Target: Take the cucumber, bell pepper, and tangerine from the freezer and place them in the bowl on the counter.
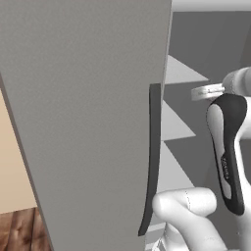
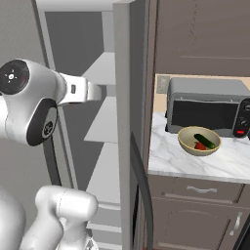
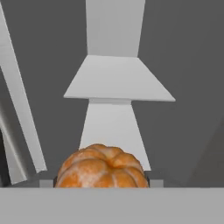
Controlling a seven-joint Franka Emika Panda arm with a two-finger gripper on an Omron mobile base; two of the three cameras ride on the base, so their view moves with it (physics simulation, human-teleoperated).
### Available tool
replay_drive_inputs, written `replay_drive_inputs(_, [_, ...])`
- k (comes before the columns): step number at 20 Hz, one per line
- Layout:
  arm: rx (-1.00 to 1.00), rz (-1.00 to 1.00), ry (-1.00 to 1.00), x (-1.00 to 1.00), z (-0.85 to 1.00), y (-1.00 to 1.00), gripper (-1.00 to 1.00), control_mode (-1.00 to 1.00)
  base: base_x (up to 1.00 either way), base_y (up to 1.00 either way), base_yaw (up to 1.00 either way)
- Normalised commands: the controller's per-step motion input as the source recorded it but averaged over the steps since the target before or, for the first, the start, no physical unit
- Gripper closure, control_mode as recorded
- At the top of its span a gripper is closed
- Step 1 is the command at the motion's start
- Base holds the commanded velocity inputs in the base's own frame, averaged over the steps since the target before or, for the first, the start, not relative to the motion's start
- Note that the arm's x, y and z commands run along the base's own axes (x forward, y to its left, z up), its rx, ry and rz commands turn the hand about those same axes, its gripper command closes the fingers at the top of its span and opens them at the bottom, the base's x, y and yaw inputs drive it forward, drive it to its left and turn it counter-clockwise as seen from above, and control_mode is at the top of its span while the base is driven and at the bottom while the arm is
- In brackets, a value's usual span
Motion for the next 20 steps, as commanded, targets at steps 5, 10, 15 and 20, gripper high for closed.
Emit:
replay_drive_inputs(5, [0.00, 0.00, 0.05, -0.38, 0.07, 0.42, 1.00, -1.00, 0.00, 0.00, 0.00])
replay_drive_inputs(10, [0.00, 0.00, 0.07, -0.56, 0.00, 0.26, 1.00, -1.00, 0.00, 0.00, 0.00])
replay_drive_inputs(15, [0.00, 0.00, 0.08, -0.60, 0.00, 0.15, 1.00, -1.00, 0.00, 0.00, 0.00])
replay_drive_inputs(20, [0.00, 0.00, 0.07, -0.38, 0.00, 0.05, 1.00, -1.00, 0.00, 0.00, 0.00])
